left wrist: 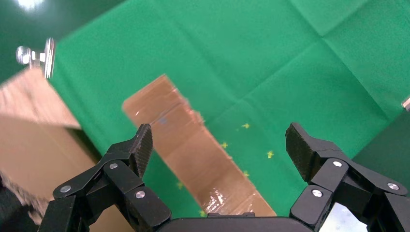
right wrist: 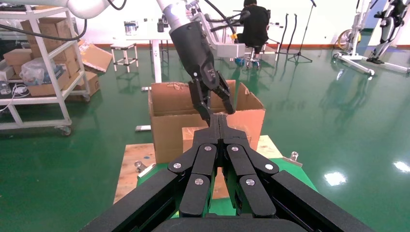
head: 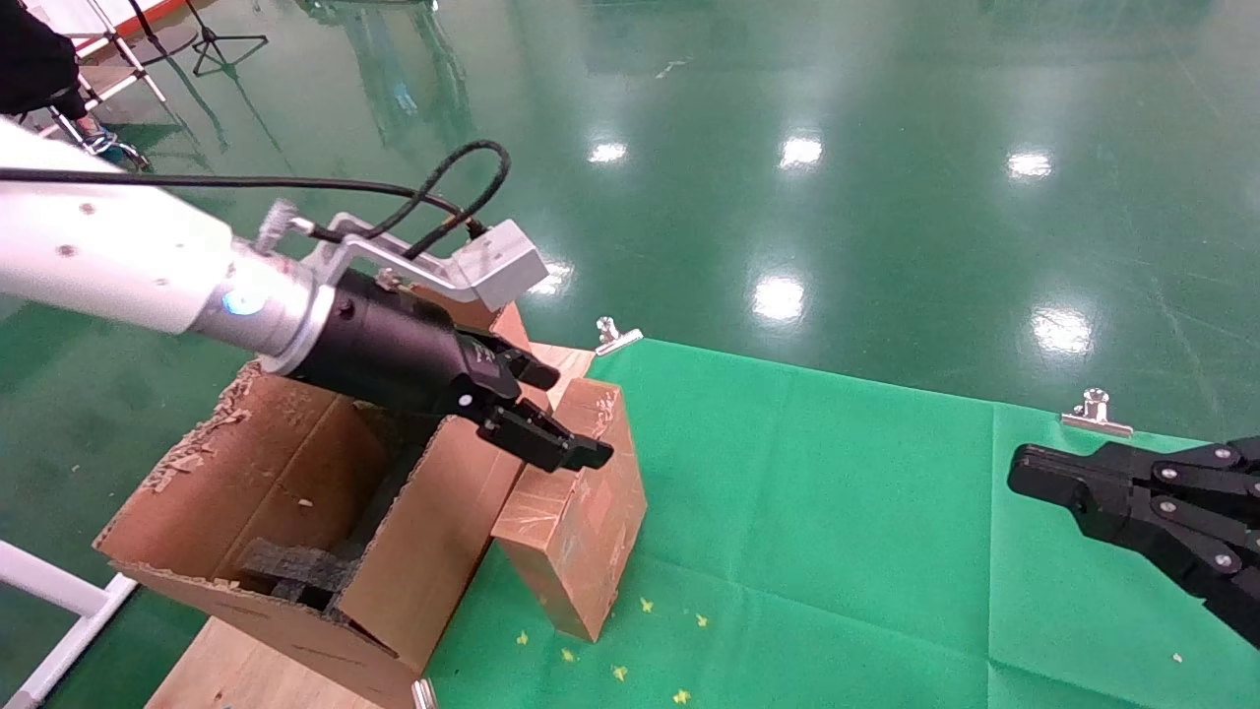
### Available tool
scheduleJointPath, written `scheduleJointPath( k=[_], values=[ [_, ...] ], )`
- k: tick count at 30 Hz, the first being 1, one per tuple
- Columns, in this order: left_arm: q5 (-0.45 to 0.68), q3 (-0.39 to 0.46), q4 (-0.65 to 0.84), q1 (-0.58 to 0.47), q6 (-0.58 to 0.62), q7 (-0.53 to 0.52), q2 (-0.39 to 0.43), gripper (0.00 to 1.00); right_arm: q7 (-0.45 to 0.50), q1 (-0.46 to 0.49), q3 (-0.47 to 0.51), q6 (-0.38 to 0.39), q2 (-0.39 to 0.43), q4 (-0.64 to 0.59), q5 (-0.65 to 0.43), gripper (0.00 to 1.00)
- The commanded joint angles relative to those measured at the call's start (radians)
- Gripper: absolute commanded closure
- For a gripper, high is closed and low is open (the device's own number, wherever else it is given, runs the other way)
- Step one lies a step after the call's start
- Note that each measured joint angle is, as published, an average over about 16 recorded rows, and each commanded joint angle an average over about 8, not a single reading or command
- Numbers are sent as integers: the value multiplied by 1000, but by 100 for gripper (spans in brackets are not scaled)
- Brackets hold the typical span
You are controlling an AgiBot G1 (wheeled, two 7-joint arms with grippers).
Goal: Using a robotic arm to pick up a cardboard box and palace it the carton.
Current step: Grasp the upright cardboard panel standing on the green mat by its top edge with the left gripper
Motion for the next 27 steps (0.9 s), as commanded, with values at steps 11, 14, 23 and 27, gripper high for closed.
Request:
scheduleJointPath(
  k=[11, 14, 23, 27],
  values=[
    [78, 160, 67, -76, 16, -170, 60, 0, 0, 0, 0, 0, 0, 0, 0, 100],
    [81, 204, 80, -93, 17, -189, 72, 0, 0, 0, 0, 0, 0, 0, 0, 80],
    [54, 315, 114, -133, 14, -236, 101, 0, 0, 0, 0, 0, 0, 0, 0, 0],
    [46, 361, 124, -150, 13, -254, 118, 0, 0, 0, 0, 0, 0, 0, 0, 0]
  ],
)
